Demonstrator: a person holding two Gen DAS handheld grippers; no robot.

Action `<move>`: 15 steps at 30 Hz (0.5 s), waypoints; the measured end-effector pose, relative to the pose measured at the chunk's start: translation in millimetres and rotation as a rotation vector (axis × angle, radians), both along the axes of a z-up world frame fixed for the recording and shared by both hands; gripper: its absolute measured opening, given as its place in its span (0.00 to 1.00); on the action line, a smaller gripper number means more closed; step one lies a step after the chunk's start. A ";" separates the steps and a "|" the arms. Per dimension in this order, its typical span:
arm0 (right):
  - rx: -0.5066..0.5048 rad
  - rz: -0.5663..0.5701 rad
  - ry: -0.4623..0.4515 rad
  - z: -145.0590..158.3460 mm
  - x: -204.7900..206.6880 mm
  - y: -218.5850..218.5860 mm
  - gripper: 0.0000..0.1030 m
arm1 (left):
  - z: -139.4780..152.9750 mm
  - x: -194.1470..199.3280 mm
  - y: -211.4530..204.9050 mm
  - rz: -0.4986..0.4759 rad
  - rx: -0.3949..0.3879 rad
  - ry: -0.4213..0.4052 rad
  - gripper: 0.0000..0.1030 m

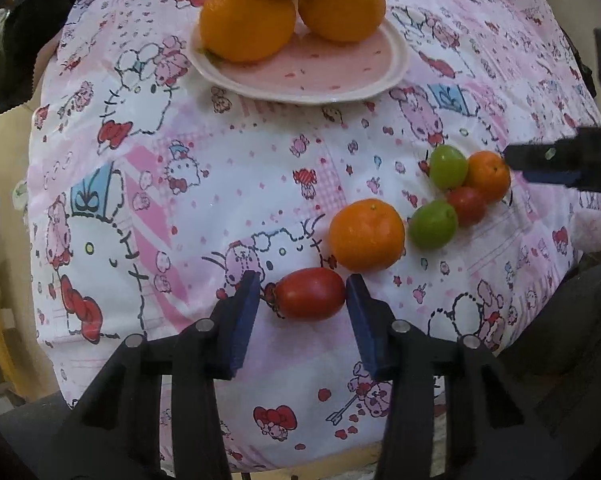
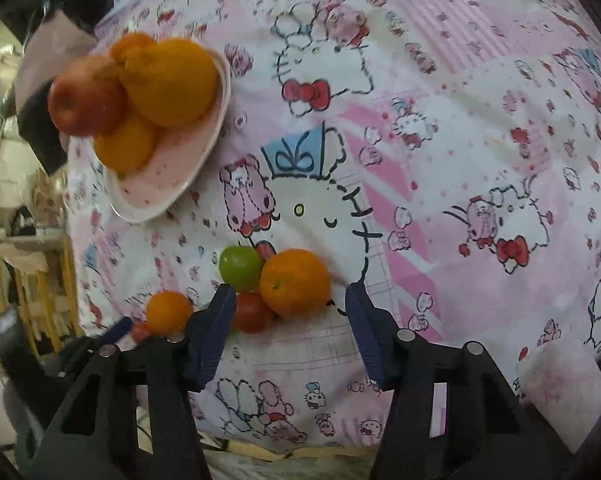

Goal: Organize fruits
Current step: 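Grasp the red cherry tomato with the left tool while the right tool grasps a mandarin, then carry the tomato and mandarin onto the plate and open both tools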

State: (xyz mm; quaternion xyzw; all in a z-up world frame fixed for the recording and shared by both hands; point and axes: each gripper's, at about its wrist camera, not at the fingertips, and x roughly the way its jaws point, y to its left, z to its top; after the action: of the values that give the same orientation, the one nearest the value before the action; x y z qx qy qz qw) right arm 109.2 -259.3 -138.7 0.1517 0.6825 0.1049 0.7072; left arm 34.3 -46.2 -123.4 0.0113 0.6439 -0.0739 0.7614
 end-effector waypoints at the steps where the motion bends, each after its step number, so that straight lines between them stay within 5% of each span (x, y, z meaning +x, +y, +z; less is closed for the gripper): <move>1: -0.008 0.009 0.003 -2.3 0.5 2.1 0.56 | 2.2 -1.6 1.3 0.006 -0.003 -0.006 0.39; 15: -0.065 0.041 0.017 -16.2 -0.8 11.8 0.44 | 10.7 1.1 9.2 0.048 -0.009 -0.054 0.39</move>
State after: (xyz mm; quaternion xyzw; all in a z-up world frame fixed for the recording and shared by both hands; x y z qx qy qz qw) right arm 108.4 -247.5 -154.9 0.1155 0.6945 0.0956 0.7037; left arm 35.4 -37.0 -112.7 -0.0059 0.6227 -0.0580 0.7803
